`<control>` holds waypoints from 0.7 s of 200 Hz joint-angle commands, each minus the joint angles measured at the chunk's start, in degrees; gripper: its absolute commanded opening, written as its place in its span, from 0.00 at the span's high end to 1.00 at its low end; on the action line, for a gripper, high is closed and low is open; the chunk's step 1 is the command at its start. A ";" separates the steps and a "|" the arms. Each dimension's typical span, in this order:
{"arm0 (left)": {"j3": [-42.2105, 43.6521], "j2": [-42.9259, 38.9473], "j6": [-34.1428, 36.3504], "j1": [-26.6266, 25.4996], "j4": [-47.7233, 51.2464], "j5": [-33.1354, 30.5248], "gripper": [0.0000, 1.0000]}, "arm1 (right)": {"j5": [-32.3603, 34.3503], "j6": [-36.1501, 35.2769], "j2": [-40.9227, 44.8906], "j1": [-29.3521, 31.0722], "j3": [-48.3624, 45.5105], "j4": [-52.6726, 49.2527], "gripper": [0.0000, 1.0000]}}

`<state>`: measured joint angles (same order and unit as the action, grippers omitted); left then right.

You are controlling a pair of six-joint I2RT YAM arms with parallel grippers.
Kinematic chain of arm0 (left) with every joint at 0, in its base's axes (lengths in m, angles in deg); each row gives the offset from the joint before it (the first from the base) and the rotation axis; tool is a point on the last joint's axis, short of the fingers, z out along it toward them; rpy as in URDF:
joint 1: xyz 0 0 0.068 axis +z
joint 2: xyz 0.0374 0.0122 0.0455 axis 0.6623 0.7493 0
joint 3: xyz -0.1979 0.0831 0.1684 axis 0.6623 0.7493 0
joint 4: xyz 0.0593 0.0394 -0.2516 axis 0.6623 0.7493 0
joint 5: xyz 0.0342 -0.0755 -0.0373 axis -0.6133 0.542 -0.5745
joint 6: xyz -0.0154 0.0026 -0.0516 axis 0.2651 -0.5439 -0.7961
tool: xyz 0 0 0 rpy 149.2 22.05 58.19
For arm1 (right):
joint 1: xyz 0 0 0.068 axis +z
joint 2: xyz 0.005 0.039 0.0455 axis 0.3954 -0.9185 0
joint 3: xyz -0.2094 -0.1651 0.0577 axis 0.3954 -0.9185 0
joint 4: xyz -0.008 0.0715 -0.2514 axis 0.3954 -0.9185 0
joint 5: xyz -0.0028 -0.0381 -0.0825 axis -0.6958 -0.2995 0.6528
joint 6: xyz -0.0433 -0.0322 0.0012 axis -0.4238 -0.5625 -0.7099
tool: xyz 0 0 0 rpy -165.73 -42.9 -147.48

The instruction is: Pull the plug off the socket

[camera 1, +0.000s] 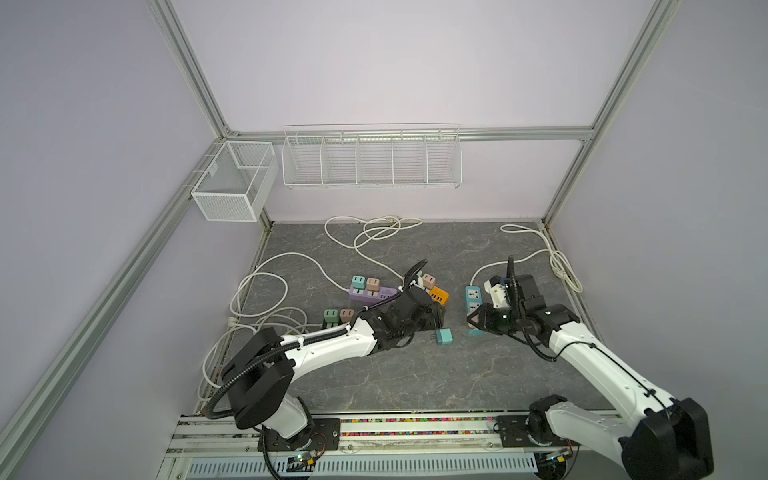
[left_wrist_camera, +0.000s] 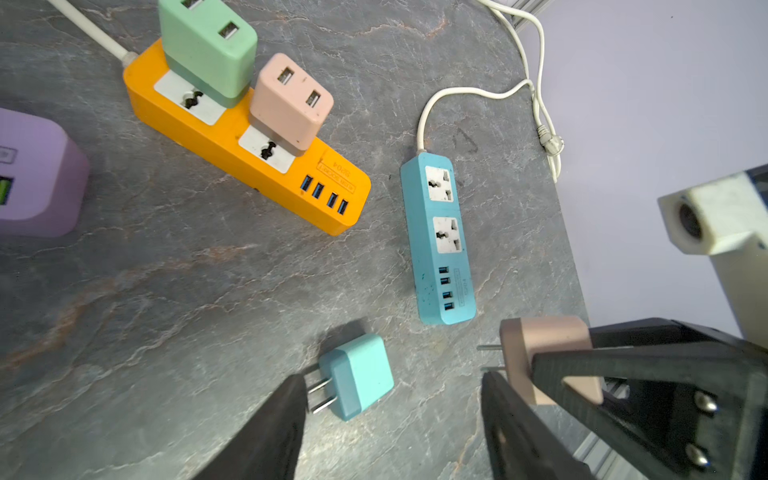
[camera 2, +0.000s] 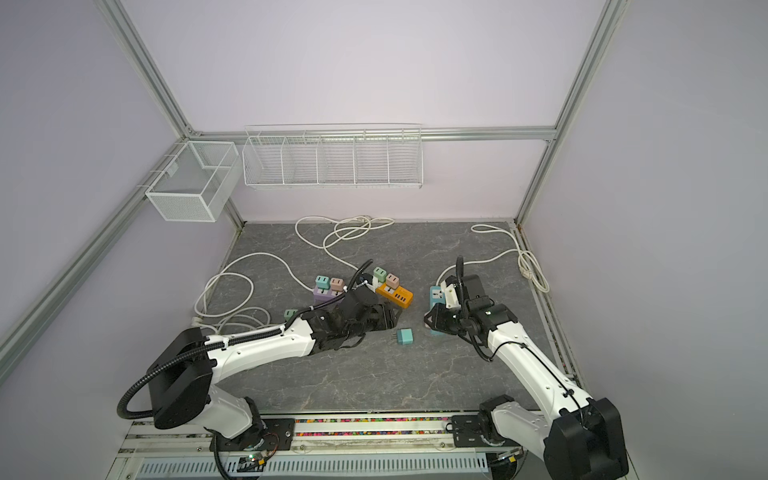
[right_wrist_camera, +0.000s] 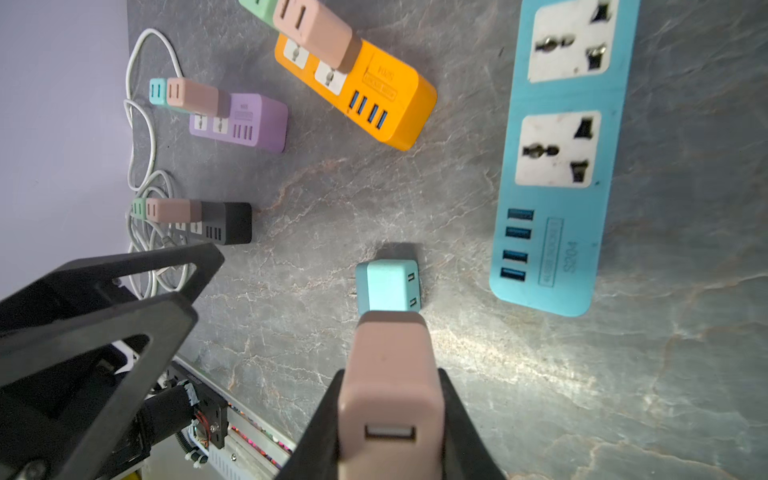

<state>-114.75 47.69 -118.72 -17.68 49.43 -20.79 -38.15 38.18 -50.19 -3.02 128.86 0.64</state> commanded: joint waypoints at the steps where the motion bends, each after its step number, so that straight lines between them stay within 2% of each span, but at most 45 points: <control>1: 2.15 -2.52 0.02 0.09 -0.64 -1.36 0.31 | -0.90 3.98 2.54 0.89 -4.74 4.42 0.81; 140: 8.32 -9.00 -1.45 0.09 0.89 -4.93 0.09 | -3.23 7.70 -2.35 3.23 -14.79 14.95 0.80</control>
<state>-107.21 40.15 -119.48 -17.68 49.50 -23.85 -40.88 44.67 -51.57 -0.29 115.46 12.16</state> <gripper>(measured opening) 0.898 0.301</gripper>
